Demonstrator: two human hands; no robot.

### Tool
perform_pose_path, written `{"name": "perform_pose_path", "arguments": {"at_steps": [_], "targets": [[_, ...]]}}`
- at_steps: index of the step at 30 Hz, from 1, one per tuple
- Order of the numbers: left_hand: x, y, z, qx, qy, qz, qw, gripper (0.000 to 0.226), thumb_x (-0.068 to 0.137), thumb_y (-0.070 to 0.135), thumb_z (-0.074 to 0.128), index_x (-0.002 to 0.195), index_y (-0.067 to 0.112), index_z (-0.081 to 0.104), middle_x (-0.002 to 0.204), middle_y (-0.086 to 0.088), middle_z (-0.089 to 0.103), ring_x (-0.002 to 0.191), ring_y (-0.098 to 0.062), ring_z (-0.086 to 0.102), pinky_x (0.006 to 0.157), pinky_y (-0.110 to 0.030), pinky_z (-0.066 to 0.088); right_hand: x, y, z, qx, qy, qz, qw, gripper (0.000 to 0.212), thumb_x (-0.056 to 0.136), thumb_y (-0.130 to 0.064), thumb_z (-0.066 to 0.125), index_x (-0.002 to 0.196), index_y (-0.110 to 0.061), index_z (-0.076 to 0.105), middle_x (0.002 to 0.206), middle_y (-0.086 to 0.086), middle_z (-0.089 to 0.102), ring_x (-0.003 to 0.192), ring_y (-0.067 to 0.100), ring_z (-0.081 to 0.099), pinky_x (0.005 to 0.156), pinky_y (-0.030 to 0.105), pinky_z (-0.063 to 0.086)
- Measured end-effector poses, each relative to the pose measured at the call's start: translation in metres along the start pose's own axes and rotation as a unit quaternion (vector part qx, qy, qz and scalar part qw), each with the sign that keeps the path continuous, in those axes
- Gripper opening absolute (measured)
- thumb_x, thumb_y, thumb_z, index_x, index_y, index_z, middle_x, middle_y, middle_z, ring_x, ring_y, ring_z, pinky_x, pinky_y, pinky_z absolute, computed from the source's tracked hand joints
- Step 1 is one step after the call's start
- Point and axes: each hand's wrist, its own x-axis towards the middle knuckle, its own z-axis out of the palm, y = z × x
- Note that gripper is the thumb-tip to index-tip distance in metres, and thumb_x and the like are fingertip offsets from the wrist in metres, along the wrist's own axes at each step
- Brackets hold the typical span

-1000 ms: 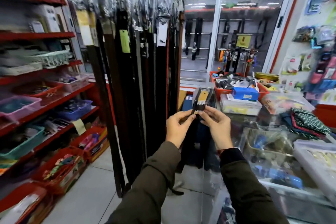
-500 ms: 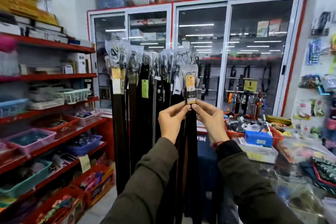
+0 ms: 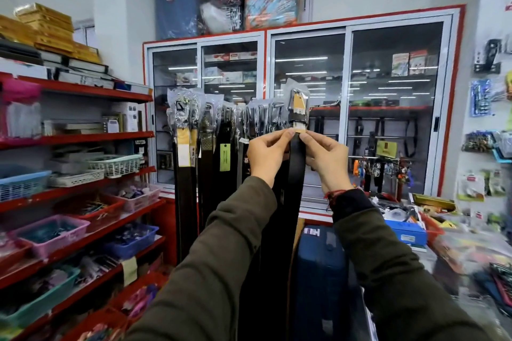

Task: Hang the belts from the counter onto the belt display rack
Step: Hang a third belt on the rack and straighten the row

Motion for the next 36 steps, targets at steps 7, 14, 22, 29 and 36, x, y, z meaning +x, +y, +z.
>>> {"name": "perform_pose_path", "arguments": {"at_steps": [7, 14, 22, 29, 36], "targets": [[-0.007, -0.006, -0.004, -0.016, 0.022, -0.051, 0.998, 0.029, 0.09, 0.016, 0.074, 0.115, 0.0, 0.074, 0.11, -0.018, 0.077, 0.085, -0.019, 0.072, 0.058, -0.014, 0.055, 0.004, 0.005, -0.005, -0.024, -0.037, 0.055, 0.998, 0.029, 0.087, -0.011, 0.071, 0.114, 0.002, 0.07, 0.094, 0.015, 0.074, 0.077, 0.018, 0.071, 0.063, 0.025, 0.058], [-0.008, -0.008, -0.001, -0.017, 0.038, -0.041, 0.998, 0.028, 0.09, 0.015, 0.074, 0.113, 0.0, 0.075, 0.108, -0.018, 0.077, 0.088, -0.022, 0.072, 0.06, -0.017, 0.059, 0.01, 0.009, -0.007, -0.039, -0.035, 0.036, 0.998, 0.029, 0.088, -0.014, 0.071, 0.112, 0.0, 0.072, 0.104, 0.019, 0.075, 0.089, 0.027, 0.073, 0.067, 0.028, 0.06], [-0.004, -0.01, 0.0, -0.014, 0.044, -0.026, 0.999, 0.025, 0.088, 0.017, 0.076, 0.108, 0.002, 0.077, 0.104, -0.018, 0.078, 0.096, -0.032, 0.075, 0.064, -0.025, 0.06, 0.024, 0.016, -0.006, -0.048, -0.021, 0.023, 0.998, 0.027, 0.087, -0.023, 0.071, 0.103, -0.002, 0.076, 0.107, 0.026, 0.074, 0.091, 0.035, 0.072, 0.085, 0.052, 0.059], [-0.004, -0.016, -0.009, -0.008, 0.027, -0.046, 0.999, 0.027, 0.091, 0.015, 0.073, 0.113, -0.001, 0.074, 0.103, -0.018, 0.076, 0.08, -0.02, 0.072, 0.058, -0.019, 0.059, 0.02, 0.024, -0.004, -0.066, -0.026, 0.025, 0.997, 0.026, 0.089, -0.019, 0.069, 0.108, -0.001, 0.074, 0.107, 0.023, 0.074, 0.082, 0.025, 0.072, 0.065, 0.032, 0.062], [0.005, -0.033, -0.021, 0.285, 0.031, 0.148, 0.946, 0.04, 0.093, 0.023, 0.068, 0.133, 0.019, 0.064, 0.131, -0.001, 0.064, 0.097, -0.009, 0.07, 0.085, -0.016, 0.058, 0.013, 0.045, -0.016, -0.428, -0.024, -0.291, 0.855, 0.052, 0.1, -0.023, 0.044, 0.151, -0.025, 0.033, 0.149, -0.001, 0.041, 0.134, 0.014, 0.046, 0.104, 0.025, 0.042]]}}
